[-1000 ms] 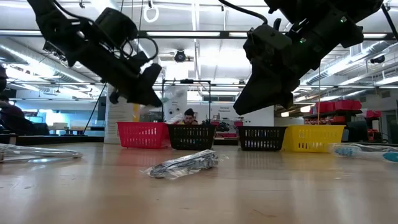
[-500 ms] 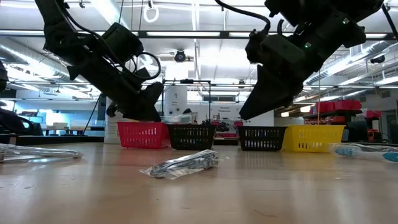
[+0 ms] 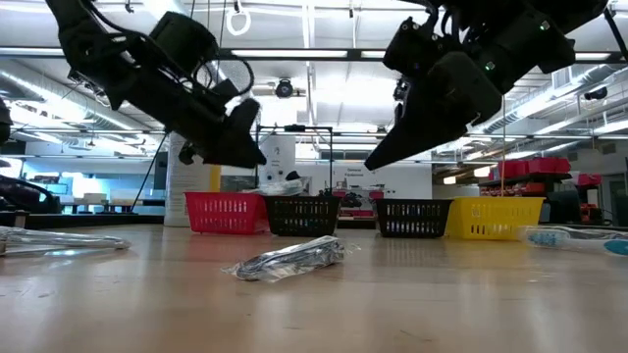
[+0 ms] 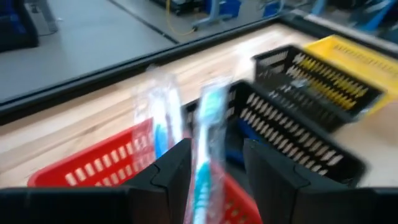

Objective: Pick & Place Travel size toiletries
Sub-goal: Put the blue toothbrush into the red basket

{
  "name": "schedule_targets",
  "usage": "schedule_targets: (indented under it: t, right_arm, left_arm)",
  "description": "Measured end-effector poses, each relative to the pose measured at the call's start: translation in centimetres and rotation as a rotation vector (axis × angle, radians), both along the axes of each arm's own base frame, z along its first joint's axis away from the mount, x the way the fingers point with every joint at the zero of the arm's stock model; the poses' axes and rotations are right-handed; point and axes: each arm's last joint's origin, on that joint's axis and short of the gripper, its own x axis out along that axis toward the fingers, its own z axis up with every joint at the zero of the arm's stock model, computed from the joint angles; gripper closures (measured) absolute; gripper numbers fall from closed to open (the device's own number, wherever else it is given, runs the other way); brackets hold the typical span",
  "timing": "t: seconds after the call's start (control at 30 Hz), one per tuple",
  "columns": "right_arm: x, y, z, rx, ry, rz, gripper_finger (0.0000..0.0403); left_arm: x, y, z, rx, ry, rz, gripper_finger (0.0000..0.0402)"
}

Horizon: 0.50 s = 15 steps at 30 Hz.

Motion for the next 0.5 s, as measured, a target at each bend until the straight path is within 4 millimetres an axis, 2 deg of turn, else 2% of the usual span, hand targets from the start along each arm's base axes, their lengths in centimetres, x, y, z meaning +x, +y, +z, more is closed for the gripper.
schedule_targets:
  t: [0.27, 0.5]
  right_arm:
    - [0.1, -0.6, 0.0, -0.058, 0.009, 0.027, 0.0322]
    - [0.3, -1.6, 0.0, -0.053, 0.013, -0.001, 0.0322]
  left_arm:
    - [-0.5, -1.0, 2.8, 0.027, -0.095, -0.112, 0.0246]
    - [-0.5, -1.1, 2.9, 0.015, -0.1, -0.146, 0.0246]
